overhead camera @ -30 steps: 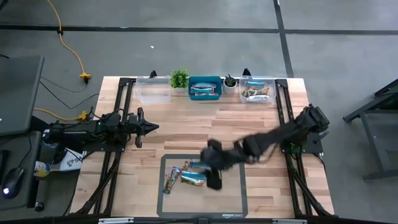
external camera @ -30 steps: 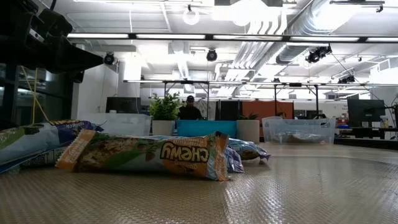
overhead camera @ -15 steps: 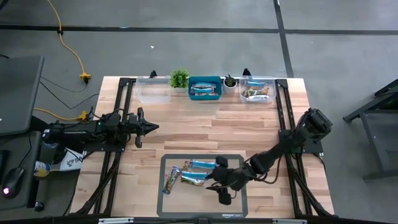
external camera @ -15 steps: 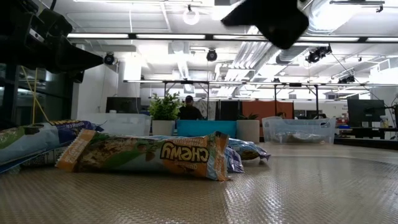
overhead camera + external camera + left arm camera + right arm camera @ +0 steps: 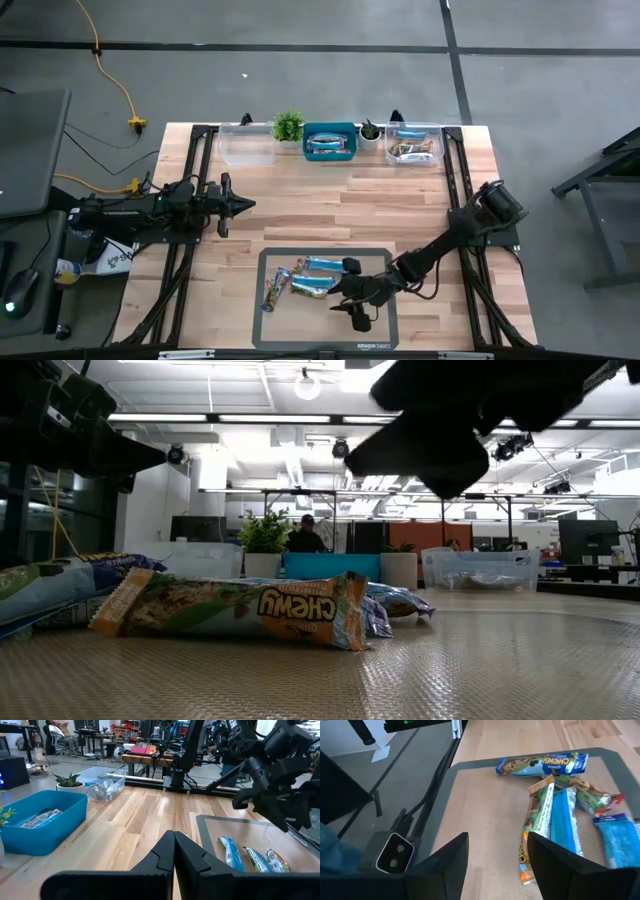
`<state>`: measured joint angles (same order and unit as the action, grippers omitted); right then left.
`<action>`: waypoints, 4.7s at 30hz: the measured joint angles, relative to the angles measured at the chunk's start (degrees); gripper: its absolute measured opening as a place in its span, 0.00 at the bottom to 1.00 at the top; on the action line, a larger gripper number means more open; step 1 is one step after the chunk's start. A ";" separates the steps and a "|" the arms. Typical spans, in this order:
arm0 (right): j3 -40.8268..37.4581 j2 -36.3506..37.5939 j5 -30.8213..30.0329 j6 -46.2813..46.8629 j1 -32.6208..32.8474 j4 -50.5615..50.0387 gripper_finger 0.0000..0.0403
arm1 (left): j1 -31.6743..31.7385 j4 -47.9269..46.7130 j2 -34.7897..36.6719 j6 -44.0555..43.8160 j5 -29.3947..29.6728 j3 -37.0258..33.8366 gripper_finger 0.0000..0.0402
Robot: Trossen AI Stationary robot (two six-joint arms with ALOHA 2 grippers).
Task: Pick and place Granola Bars by type
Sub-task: Put the yellow granola bar into the right transparent bin
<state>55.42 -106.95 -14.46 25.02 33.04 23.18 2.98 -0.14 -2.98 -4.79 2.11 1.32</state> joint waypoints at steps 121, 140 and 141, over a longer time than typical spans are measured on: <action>9.33 -14.76 4.32 8.20 -3.35 5.00 0.10 | -0.01 0.00 0.00 0.01 0.00 -0.02 0.00; 9.42 -3.95 2.96 1.70 -4.20 9.68 0.04 | 0.00 0.00 0.02 -0.01 0.00 0.00 0.00; 9.42 -3.00 2.30 0.65 -4.42 10.18 0.04 | 0.00 0.00 0.00 0.00 -0.02 0.00 0.00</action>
<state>64.84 -109.96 -12.16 25.67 28.61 33.36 2.98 -0.14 -2.98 -4.78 2.09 1.32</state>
